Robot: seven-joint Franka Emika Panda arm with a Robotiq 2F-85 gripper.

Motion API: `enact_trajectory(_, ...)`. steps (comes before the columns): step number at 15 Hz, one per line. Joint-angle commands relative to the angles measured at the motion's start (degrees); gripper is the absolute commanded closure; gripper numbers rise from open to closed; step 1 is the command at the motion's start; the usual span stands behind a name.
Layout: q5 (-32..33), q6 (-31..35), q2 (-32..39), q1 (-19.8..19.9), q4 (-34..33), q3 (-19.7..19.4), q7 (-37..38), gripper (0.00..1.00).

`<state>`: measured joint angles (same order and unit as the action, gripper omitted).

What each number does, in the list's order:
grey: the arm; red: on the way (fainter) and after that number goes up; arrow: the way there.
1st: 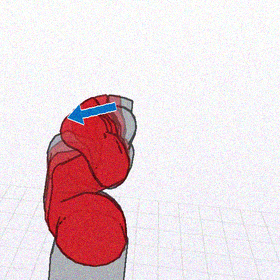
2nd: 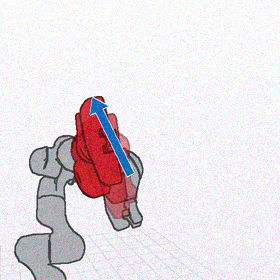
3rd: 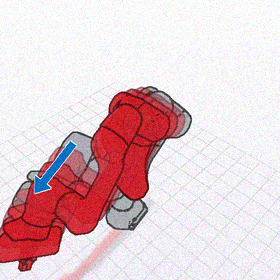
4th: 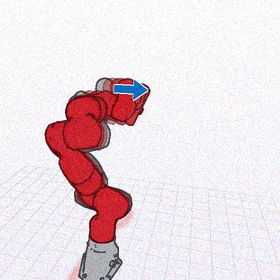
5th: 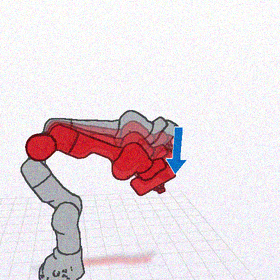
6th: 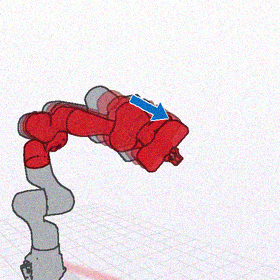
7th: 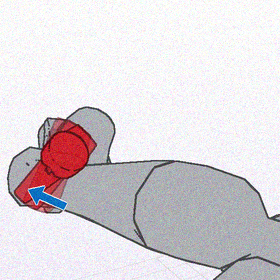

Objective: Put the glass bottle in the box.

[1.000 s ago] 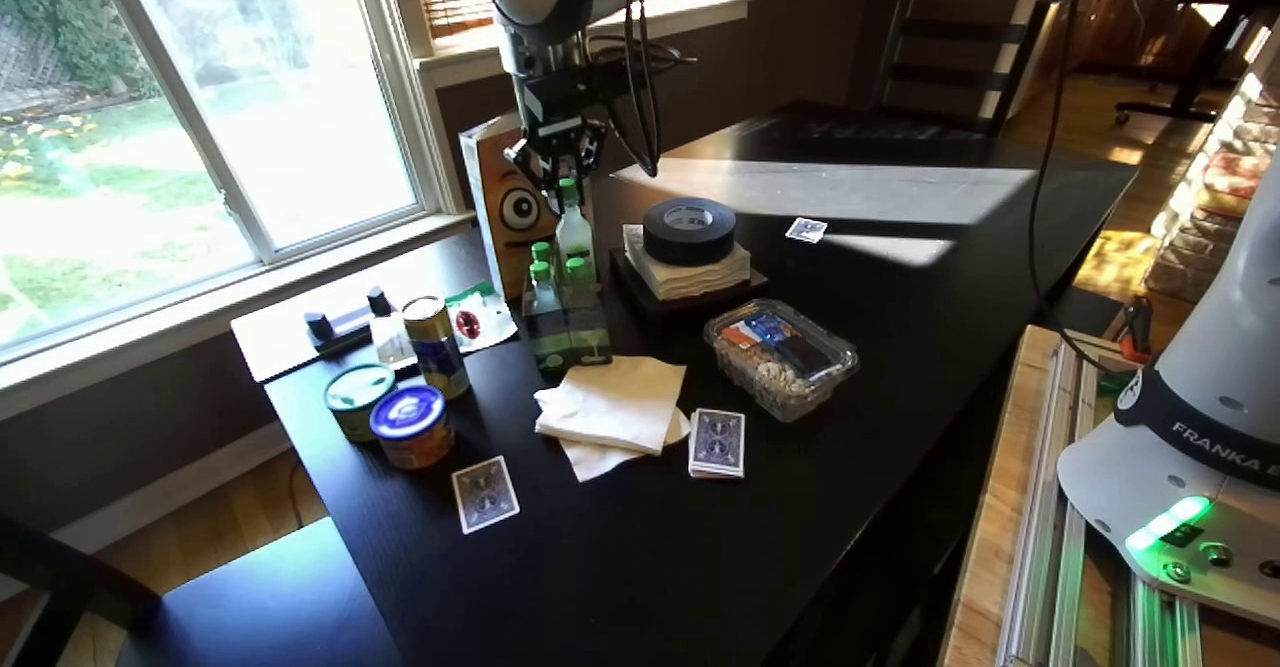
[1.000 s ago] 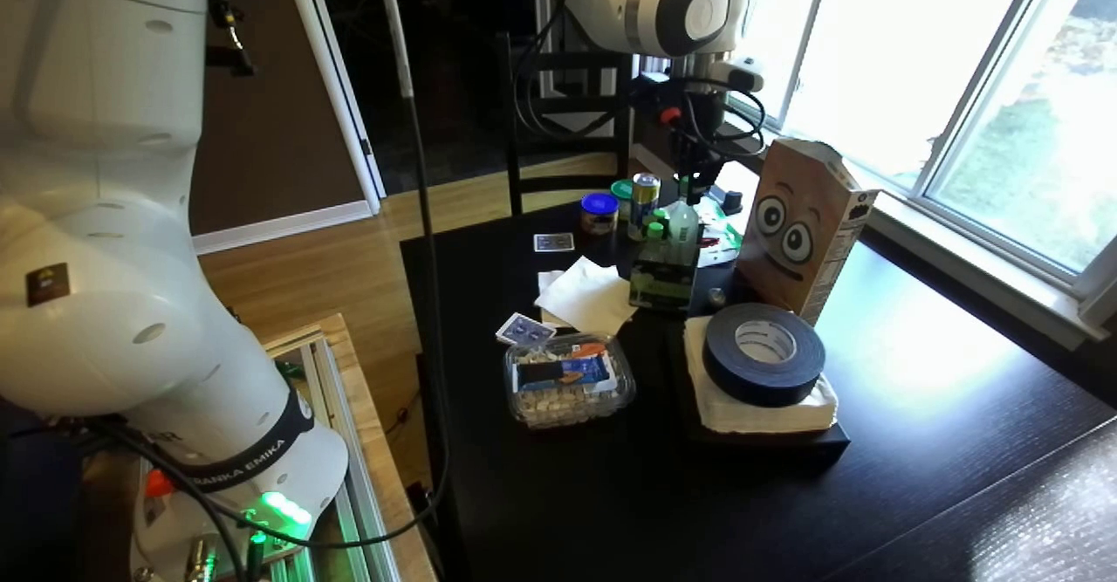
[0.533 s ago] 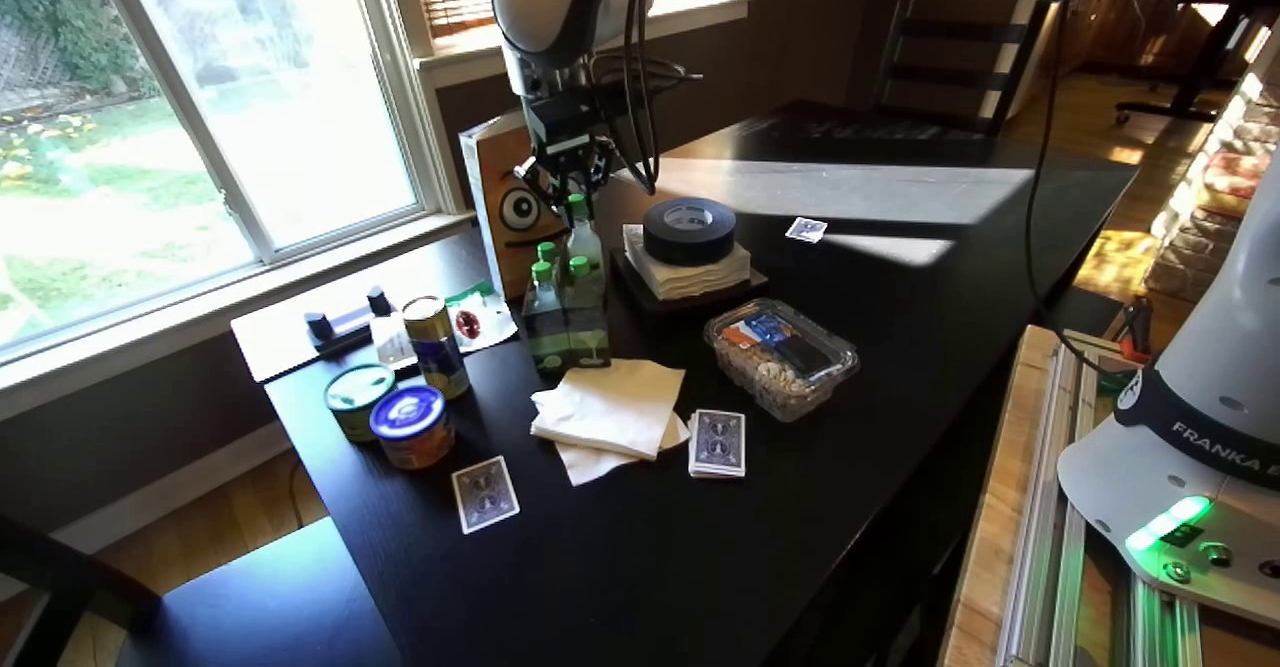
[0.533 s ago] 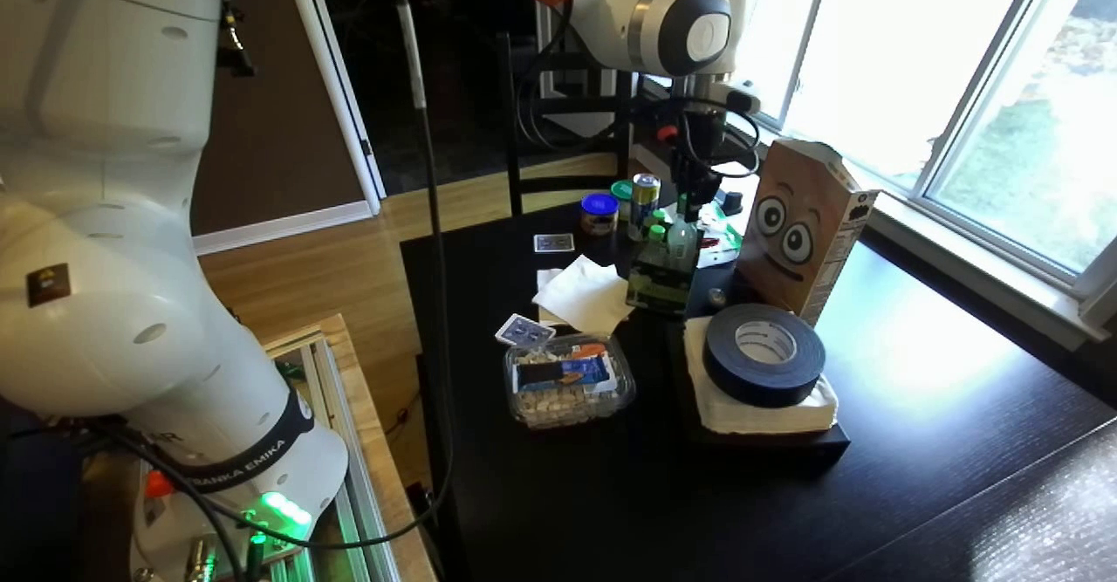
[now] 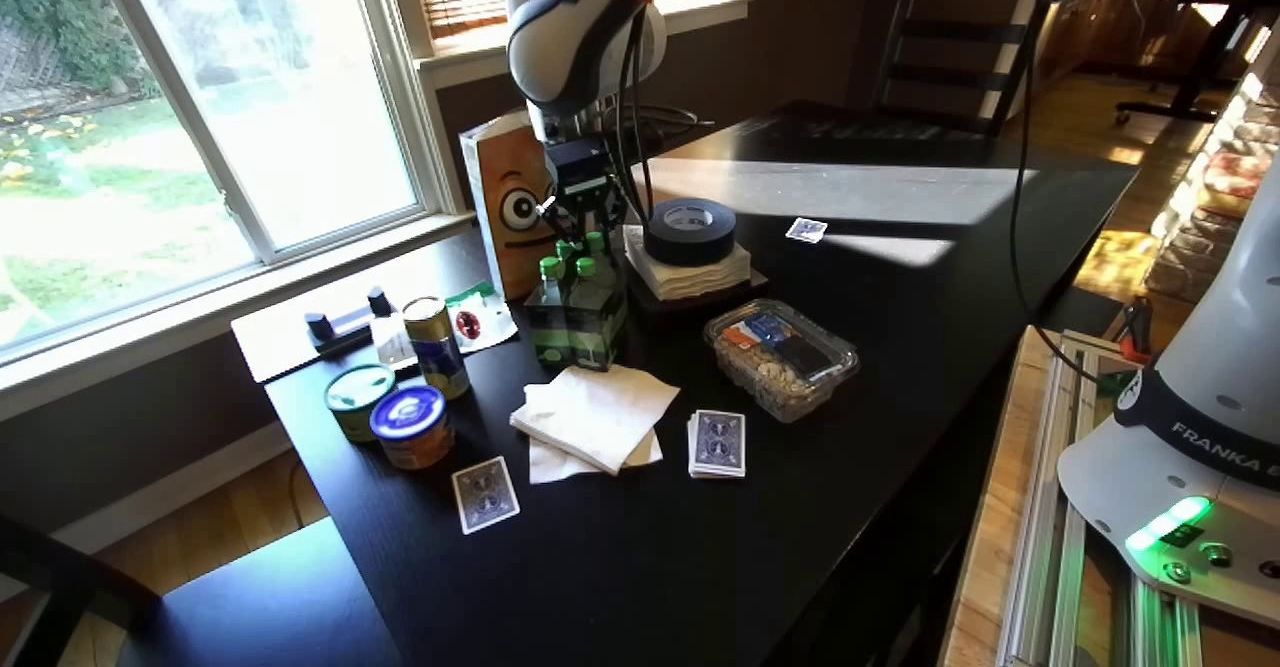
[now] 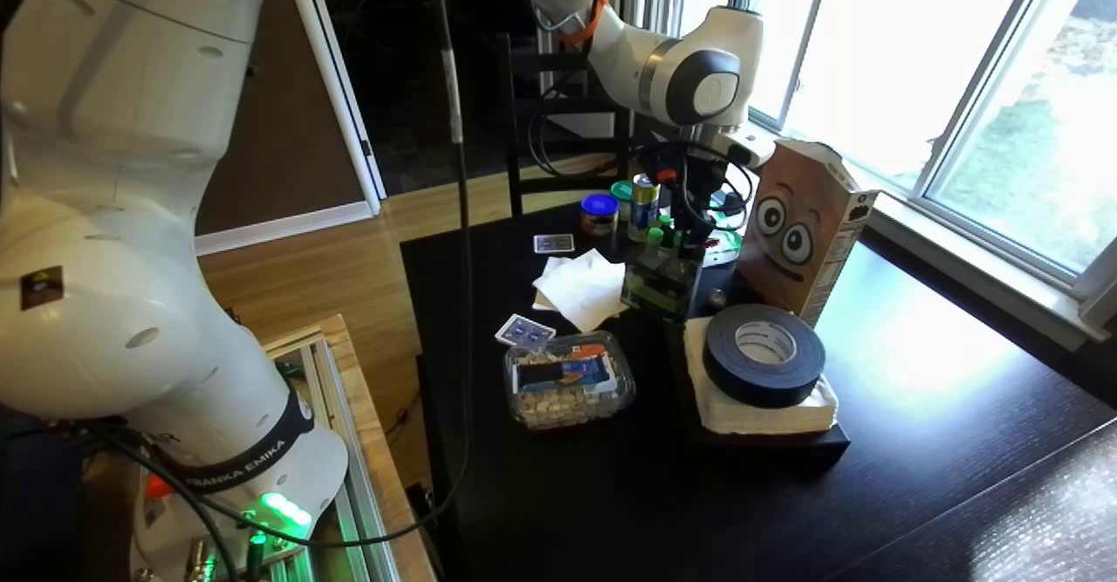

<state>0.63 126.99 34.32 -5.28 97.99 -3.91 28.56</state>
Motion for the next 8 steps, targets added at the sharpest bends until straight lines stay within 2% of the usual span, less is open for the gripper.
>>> enact_trajectory(1, -3.21, -0.4, -0.8, 0.44, -0.63, 0.55, -0.5, 0.4)
enact_trajectory(6, 0.97, 2.03, -11.54, -1.66, 5.52, -0.88, -0.52, 0.05)
enact_trajectory(7, 2.44, 1.74, -13.9, -1.77, 6.62, -0.5, -2.54, 0.01)
enact_trajectory(8, 3.81, 1.24, -15.89, -1.86, 7.38, -0.12, -4.21, 0.0)
